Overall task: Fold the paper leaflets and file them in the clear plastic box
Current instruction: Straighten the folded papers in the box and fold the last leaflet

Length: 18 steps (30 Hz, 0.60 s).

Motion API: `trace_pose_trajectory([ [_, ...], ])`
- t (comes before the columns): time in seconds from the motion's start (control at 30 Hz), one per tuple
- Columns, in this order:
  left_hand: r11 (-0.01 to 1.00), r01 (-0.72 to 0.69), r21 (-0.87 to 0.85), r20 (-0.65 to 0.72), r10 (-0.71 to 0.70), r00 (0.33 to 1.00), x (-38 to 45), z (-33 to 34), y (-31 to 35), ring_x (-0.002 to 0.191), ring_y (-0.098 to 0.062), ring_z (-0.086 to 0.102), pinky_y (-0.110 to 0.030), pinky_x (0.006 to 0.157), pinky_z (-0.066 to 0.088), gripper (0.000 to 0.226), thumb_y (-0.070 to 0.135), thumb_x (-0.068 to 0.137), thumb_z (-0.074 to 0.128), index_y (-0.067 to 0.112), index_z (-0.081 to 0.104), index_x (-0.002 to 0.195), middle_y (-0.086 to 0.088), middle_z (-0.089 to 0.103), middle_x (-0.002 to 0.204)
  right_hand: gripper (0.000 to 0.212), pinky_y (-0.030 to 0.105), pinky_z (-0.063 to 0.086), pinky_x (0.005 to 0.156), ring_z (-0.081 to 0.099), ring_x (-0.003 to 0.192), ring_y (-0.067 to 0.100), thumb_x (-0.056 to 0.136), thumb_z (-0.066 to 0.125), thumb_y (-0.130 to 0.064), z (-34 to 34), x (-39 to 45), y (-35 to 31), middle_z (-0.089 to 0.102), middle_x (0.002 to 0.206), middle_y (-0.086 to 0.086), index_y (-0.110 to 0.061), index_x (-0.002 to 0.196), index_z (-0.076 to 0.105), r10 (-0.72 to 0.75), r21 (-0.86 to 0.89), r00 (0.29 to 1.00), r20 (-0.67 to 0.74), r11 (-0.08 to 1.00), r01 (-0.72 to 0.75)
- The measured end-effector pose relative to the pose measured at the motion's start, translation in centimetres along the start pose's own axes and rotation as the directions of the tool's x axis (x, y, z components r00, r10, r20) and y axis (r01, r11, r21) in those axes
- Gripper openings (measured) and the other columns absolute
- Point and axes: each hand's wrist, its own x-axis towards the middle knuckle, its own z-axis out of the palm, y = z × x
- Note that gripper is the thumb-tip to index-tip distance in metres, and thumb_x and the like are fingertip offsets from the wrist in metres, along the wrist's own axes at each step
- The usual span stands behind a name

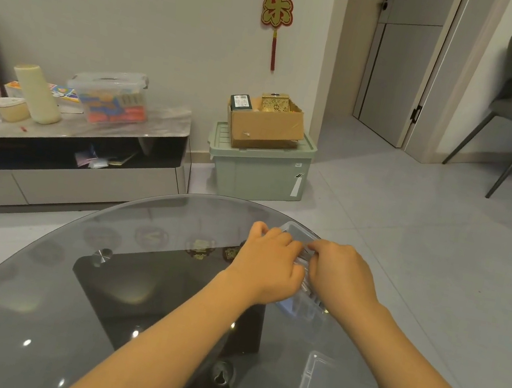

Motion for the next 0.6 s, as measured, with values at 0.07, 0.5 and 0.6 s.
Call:
trace_pose_trajectory([
  [0.07, 0.999, 0.008, 0.052, 0.055, -0.011, 0.998, 0.1, -0.1, 0.2, 0.097, -0.016, 0.039, -0.036, 0.096, 0.018, 0.083, 0.043, 0.068, -0.005, 0.013, 0.059, 0.112, -0.002, 0.049, 0.101, 0.037, 0.03, 0.047, 0.075, 0.061, 0.098, 0.028, 0.094, 0.04, -0.01, -0.2, -0.4, 0.2, 0.066, 0.11, 0.01, -0.016, 0.126, 0.055, 0.046, 0.107, 0.999, -0.023, 0.993, -0.043],
  [0.5, 0.982, 0.163, -0.098, -0.003, -0.164, 0.986, -3.6, -3.7, 1.7, 0.139, -0.021, 0.017, -0.039, 0.116, 0.003, 0.049, 0.021, 0.094, 0.034, 0.021, 0.035, 0.142, -0.004, 0.016, 0.154, 0.03, 0.036, 0.051, 0.083, 0.062, 0.094, 0.022, 0.094, 0.046, -0.015, -2.1, -3.9, -0.9, 0.068, 0.108, 0.004, -0.018, 0.12, 0.061, -0.087, 0.336, 0.984, -0.154, 0.932, 0.135],
  [0.6, 0.965, 0.244, -0.101, 0.01, -0.244, 0.97, -6.9, -5.1, 2.3, 0.137, -0.023, 0.021, -0.038, 0.116, 0.006, 0.046, 0.02, 0.094, 0.035, 0.023, 0.038, 0.14, -0.005, 0.02, 0.151, 0.03, 0.037, 0.05, 0.08, 0.061, 0.093, 0.022, 0.094, 0.046, -0.015, -2.2, -6.1, -2.5, 0.068, 0.104, 0.003, -0.021, 0.118, 0.062, -0.195, 0.353, 0.972, -0.132, 0.907, 0.23],
])
